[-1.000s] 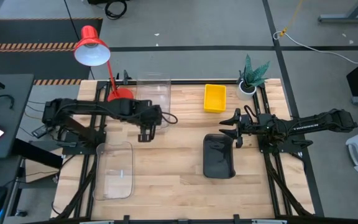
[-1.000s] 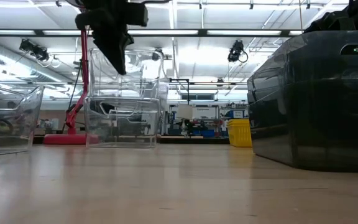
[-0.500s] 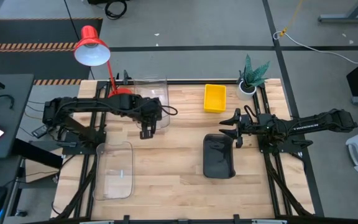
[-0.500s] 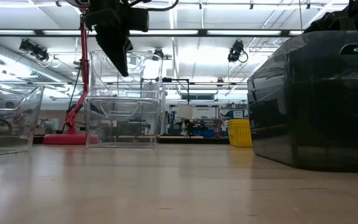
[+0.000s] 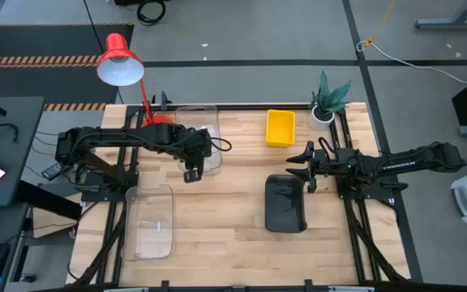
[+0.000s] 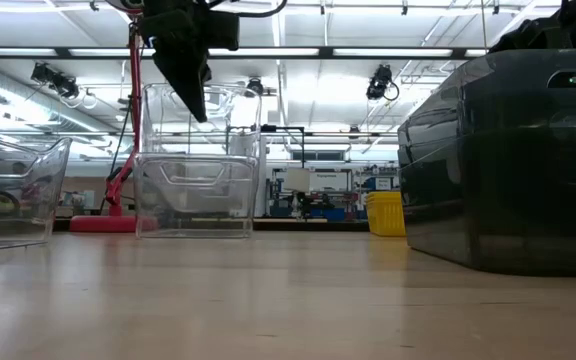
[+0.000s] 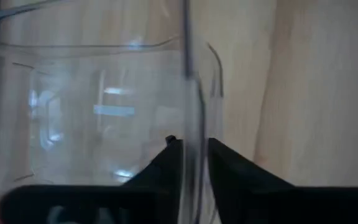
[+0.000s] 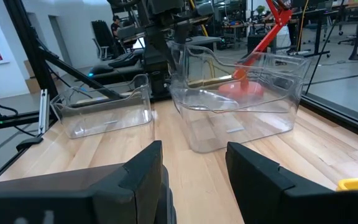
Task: Stack baskets by color
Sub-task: Stack the right transparent bin on the top transparent bin, then stack the bottom transparent bin on the transparent bins
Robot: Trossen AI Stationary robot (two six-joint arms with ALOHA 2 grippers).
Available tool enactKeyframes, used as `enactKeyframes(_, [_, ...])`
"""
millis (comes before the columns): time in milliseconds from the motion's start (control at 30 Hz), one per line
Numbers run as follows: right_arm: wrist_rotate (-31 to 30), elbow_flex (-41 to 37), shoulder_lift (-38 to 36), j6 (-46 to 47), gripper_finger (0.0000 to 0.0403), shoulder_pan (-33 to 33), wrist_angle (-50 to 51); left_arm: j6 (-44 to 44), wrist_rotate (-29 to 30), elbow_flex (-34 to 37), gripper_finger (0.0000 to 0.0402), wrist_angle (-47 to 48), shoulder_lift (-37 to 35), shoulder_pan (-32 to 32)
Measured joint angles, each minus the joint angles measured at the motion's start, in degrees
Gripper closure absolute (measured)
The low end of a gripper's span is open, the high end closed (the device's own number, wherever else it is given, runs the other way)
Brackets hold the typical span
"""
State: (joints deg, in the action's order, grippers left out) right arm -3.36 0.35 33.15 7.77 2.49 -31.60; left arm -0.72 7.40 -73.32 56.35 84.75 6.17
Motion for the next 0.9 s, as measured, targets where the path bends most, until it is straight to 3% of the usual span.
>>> enactKeyframes(267, [0.02,0.00,0.00,0.00,0.0220,0.00,0.00,1.58,3.47,-0.47,0.0236,0.10,-0.11,-1.25])
enactKeyframes(400, [0.01,-0.01,0.00,0.00,0.0220,0.00,0.00,1.93,8.82,-1.05,0.0216,-0.02,-0.15,-3.96])
enactKeyframes(533, [0.01,0.00,0.00,0.01,0.0220,0.00,-0.02,3.49,9.33,-1.04,0.0206,0.99,-0.15,-6.80])
enactKeyframes(700, [0.00,-0.01,0.00,0.00,0.0220,0.01,0.00,7.24,2.16,-1.03,0.0211,2.66,-0.15,-11.42])
enactKeyframes(900, [0.02,0.00,0.00,0.01,0.0220,0.00,-0.02,18.03,-5.87,-1.03,0.0232,6.95,-0.15,-16.23])
